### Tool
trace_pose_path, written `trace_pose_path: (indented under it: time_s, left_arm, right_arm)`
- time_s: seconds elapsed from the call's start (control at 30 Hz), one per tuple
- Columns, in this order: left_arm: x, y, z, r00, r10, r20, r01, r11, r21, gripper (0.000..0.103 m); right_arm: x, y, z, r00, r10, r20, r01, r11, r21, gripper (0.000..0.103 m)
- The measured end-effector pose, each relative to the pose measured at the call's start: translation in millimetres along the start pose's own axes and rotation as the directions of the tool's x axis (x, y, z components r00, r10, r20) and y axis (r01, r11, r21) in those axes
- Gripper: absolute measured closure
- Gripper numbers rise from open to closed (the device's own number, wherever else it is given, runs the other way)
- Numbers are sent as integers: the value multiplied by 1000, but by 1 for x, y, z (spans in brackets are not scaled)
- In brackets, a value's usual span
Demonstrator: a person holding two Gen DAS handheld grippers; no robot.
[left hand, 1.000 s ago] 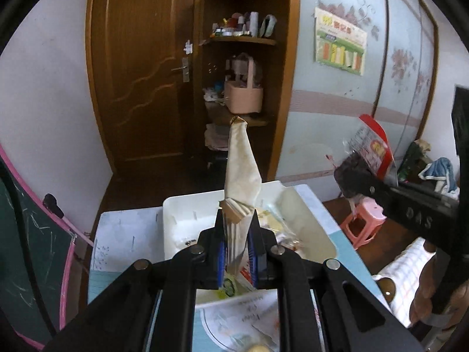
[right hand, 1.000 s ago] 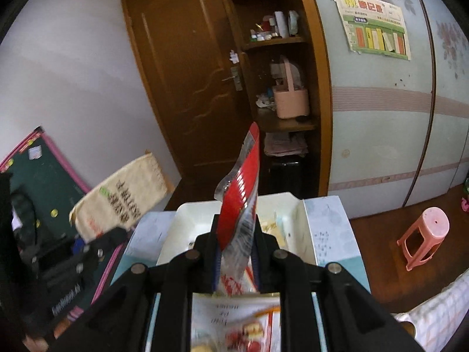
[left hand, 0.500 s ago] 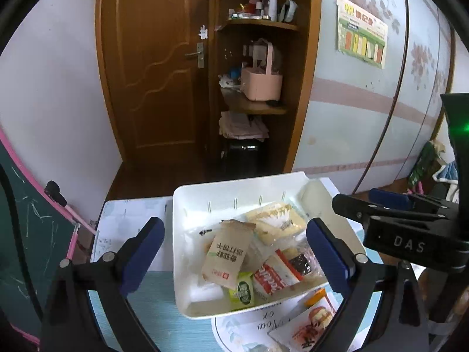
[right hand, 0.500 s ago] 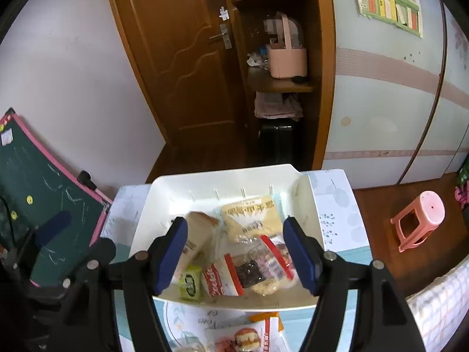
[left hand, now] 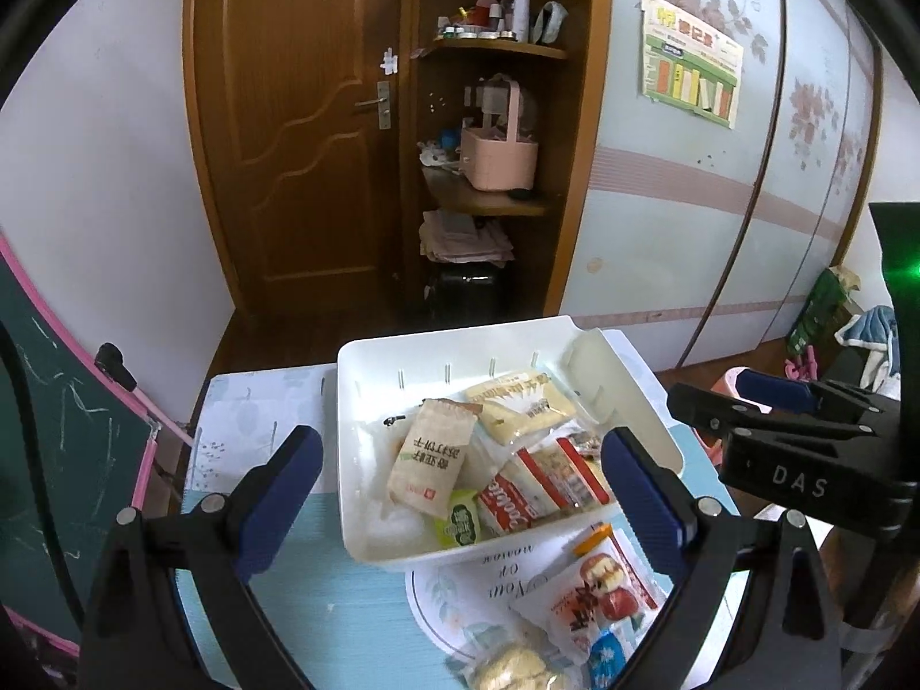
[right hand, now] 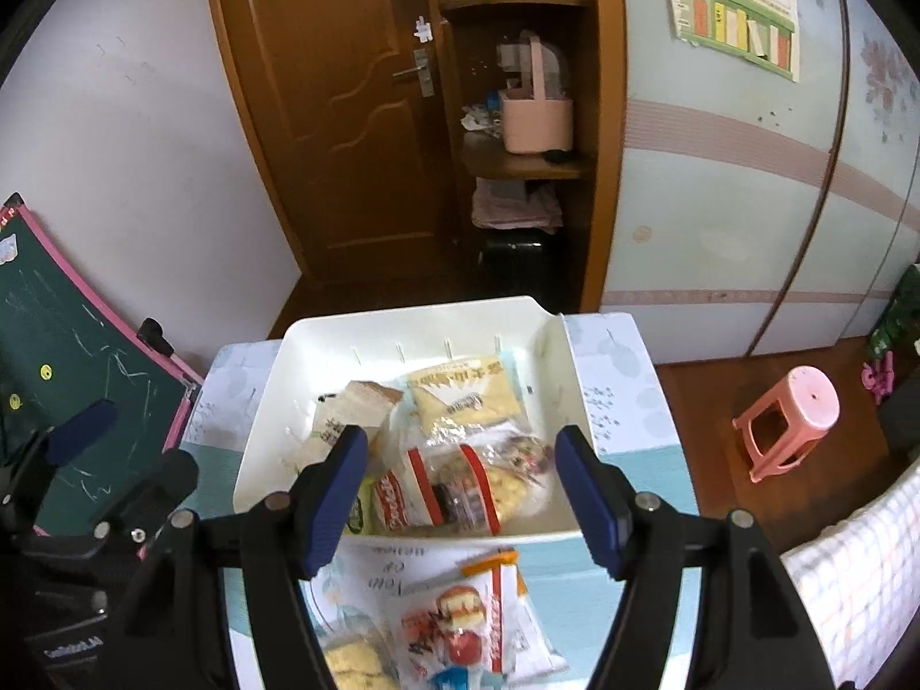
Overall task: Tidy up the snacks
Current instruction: 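Reach both tools back down to the remaining snacks on the table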
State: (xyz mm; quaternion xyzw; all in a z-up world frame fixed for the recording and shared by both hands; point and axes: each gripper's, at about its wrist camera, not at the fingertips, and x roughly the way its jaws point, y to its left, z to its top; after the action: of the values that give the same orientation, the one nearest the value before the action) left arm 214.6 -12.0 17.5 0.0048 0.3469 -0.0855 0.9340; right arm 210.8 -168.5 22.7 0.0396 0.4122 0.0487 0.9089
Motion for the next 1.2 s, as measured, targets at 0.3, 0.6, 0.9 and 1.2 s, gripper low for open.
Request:
trace_pose_path:
  time_s: [0.3,0.6,0.9,1.2]
  left_arm:
    - [-49,-8,-9,999,-2,41,0,999,41,6]
    - [-95,-6,-24,996,-23,91,17,998,65,6]
    - [-119,-13,-63,994,-48,97,34,990,135,6]
    - [-91,-1,-101,992,-102,-71,105,994,30,6]
  right_arm:
    - [-42,1,-11,1000,-23,0,23,1000,-19,35]
    - [-105,4,-39,989,-28,143,35,998,-49,35]
    - [-121,3,-87,989,33,144,-10,987,-159,35]
    - [-103,-7,-152,998,17,67,-5,985,-171,35]
